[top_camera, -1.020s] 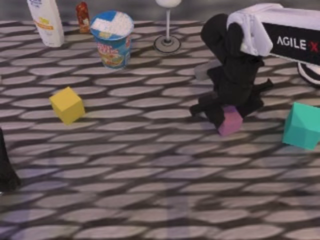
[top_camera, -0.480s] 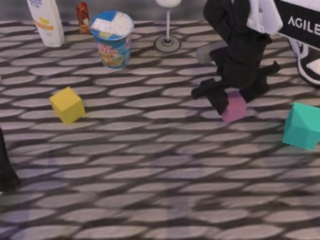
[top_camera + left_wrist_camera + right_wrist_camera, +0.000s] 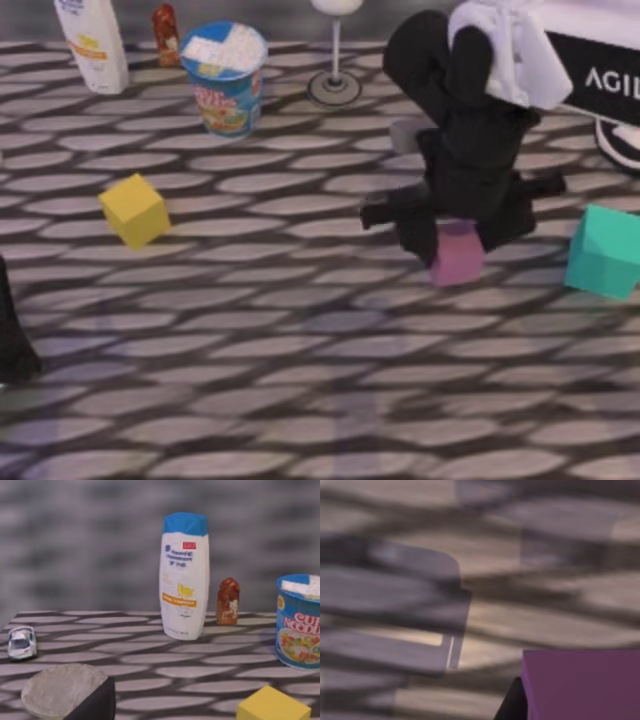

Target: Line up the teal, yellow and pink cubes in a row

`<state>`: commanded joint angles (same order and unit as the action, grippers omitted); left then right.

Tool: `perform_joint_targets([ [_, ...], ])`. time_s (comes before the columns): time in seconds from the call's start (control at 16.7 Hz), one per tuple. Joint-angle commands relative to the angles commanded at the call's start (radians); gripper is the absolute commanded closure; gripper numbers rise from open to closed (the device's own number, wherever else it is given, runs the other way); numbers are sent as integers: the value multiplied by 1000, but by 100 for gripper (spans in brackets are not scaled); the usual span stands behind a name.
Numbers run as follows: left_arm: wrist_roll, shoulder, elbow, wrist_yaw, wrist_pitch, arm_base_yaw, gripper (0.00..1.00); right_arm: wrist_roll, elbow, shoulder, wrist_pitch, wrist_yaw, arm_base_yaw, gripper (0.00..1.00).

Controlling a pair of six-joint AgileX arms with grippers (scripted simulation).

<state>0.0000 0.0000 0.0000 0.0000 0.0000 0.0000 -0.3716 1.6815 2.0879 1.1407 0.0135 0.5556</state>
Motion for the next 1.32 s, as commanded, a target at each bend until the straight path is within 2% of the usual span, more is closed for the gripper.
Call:
perform_joint_targets([
  [0.18,0,0,0,0,0,0,0,-179,-139,-104,-26,3,63,100],
  [0.36,0,0,0,0,0,0,0,-276,-229,-179,-48,5,104,100],
  [0.78,0,0,0,0,0,0,0,-288,-251,-182,-67,4,106,100],
  [1.14,0,0,0,0,0,0,0,-292,-381,-118,-270,6,112,100],
  [1.32,0,0,0,0,0,0,0,-293,-410,-102,-311,6,115,100],
])
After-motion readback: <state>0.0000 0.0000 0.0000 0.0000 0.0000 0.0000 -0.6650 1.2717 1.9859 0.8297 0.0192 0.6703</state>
